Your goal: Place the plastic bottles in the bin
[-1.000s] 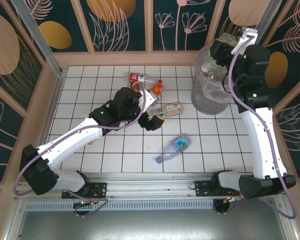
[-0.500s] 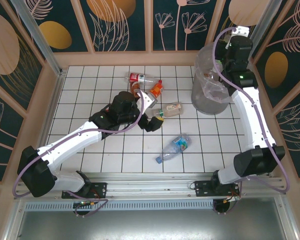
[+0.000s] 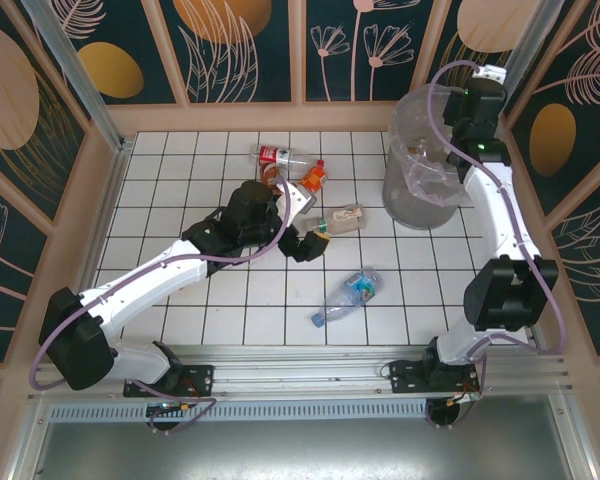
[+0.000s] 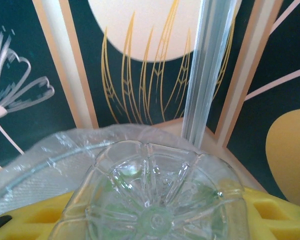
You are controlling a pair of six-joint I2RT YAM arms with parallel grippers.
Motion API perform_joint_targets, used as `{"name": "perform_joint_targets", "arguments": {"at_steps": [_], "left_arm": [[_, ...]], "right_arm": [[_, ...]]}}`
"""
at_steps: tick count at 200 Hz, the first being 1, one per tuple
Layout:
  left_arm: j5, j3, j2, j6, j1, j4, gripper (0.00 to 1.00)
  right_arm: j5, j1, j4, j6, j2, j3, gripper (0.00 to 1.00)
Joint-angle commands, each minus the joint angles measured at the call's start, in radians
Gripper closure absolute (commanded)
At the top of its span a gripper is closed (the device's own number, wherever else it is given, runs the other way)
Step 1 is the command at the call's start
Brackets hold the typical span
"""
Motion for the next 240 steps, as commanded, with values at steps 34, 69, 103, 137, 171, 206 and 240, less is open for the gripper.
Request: {"name": "perform_joint_targets", "arguments": {"at_steps": [34, 69, 103, 137, 171, 206, 240], "left_arm": [[-0.005, 0.038, 0.007, 0.002, -0.005, -0.035, 0.02], [0.019, 0.024, -0.014, 0.002, -0.005, -0.022, 0.01], [0.015, 0.017, -0.022, 0.006, -0.005, -0.016, 0.01], [0.027, 0.017, -0.019, 0.007, -0.005, -0.016, 0.01], [0.027, 0.016, -0.017, 0.010, -0.005, -0.015, 0.01], [0.025, 0.016, -0.017, 0.012, -0.005, -0.016, 0.01], [0.020, 0.016, -0.024, 0.015, -0.005, -0.018, 0.01]], "right_arm": [[0.059, -0.003, -0.072, -0.122, 0.087, 0.019, 0.48], [0.088, -0.003, -0.113, -0.189, 0.122, 0.024, 0.44], [0.114, -0.004, -0.172, -0.214, 0.169, 0.063, 0.42], [0.108, -0.006, -0.198, -0.201, 0.196, 0.086, 0.33], [0.077, -0.009, -0.214, -0.169, 0.201, 0.124, 0.23], [0.038, -0.009, -0.233, -0.127, 0.189, 0.176, 0.16], [0.012, -0.013, -0.252, -0.079, 0.153, 0.186, 0.20]]}}
